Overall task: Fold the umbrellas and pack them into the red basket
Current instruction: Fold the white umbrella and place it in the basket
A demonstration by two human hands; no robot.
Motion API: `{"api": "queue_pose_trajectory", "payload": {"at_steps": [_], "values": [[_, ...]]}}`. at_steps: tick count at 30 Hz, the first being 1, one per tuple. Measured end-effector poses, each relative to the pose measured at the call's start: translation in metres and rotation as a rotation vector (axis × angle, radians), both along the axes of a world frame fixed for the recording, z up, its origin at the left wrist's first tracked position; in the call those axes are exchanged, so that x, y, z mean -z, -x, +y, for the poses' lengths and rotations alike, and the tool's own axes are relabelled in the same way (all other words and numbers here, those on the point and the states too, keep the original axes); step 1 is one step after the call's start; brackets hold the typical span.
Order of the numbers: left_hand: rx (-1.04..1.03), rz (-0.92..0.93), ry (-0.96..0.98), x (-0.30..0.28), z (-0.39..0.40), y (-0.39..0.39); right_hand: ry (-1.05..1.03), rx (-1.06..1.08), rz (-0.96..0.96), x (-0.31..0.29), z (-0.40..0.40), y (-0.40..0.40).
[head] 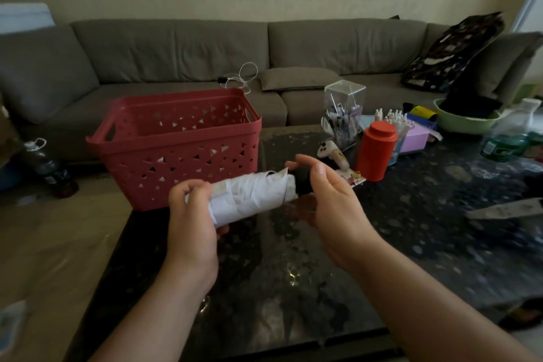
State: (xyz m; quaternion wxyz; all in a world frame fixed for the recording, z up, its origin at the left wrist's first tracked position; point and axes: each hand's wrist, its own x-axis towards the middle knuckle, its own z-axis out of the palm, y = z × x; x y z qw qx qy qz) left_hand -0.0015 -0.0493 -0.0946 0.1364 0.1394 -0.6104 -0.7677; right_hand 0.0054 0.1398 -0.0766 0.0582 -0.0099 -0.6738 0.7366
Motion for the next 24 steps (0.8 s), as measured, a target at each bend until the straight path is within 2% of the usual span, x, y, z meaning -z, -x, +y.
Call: {"api": "queue_pose_trajectory", "payload": {"at_steps": [4,7,10,15,18,21,24], "values": [[0.056,-0.068,-0.092,-0.008,-0.021,0.011,-0.165,-0.177,-0.087,0.006,0.006,0.003],[0.122,-0.078,-0.095,-0.010,-0.032,0.010,-0.235,-0.111,-0.098,0.015,0.000,0.005],[0.128,-0.091,-0.090,-0.016,-0.043,0.008,-0.144,-0.021,-0.131,0.017,-0.011,0.010],[0.113,-0.076,0.170,-0.037,-0.069,0.021,-0.046,0.089,-0.055,-0.002,-0.037,0.035],[0.072,-0.006,0.344,-0.063,-0.093,0.050,0.018,0.106,0.008,-0.035,-0.064,0.066],[0.036,0.094,0.481,-0.095,-0.128,0.100,-0.145,0.133,0.108,-0.069,-0.087,0.126],[0.048,0.049,0.668,-0.110,-0.161,0.149,-0.420,0.096,0.111,-0.087,-0.105,0.194]]}}
